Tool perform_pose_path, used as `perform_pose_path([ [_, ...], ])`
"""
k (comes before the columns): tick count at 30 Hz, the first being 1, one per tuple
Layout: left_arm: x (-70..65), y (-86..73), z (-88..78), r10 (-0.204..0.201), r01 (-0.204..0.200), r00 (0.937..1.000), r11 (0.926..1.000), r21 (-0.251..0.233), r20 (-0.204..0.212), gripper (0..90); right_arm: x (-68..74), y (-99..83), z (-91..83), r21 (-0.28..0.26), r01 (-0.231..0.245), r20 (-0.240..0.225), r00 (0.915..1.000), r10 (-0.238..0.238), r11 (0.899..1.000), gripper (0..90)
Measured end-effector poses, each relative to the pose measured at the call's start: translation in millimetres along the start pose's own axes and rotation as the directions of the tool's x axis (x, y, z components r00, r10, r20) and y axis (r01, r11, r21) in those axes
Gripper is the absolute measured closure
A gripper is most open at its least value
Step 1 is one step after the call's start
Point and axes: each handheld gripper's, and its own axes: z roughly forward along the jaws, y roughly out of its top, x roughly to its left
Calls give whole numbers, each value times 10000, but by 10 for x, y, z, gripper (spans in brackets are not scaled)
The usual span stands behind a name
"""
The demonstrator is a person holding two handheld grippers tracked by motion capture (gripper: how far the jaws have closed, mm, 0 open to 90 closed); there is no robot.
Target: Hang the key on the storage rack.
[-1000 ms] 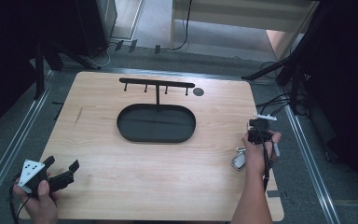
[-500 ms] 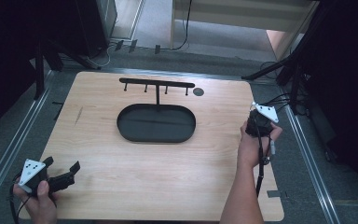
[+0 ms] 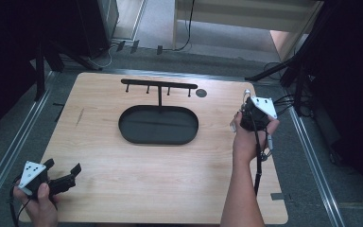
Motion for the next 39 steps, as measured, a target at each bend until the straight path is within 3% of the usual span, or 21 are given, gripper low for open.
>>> perform_pose_path([
  [11,2,-1,-2,-1,1,10000,10000,-28,12,0,296,39,-167,-431,-10,-1164,9932,-40,9991,900],
  [16,3,-4,-8,2,-2,10000,10000,-85,-7,0,529,58,-244,-607,0,-1991,9799,-121,9982,900],
  [23,3,-3,-8,3,-4,10000,10000,-62,-43,0,733,118,-312,-785,-11,-2540,9670,-190,9969,900],
  [24,1,-3,-6,3,-4,10000,10000,-62,-56,0,803,141,-337,-805,-103,-2785,9603,-125,9967,900],
  [28,-1,-2,-5,14,-14,10000,10000,-55,-66,0,894,153,-361,-838,-63,-3006,9536,-193,9965,900],
  [31,2,-2,-6,2,-2,10000,10000,-59,-57,0,1008,144,-363,-741,-106,-3301,9438,-145,9972,900],
  [39,3,-3,-6,-24,23,10000,10000,-47,-63,0,1201,57,-338,-478,92,-3477,9373,-253,9988,900],
])
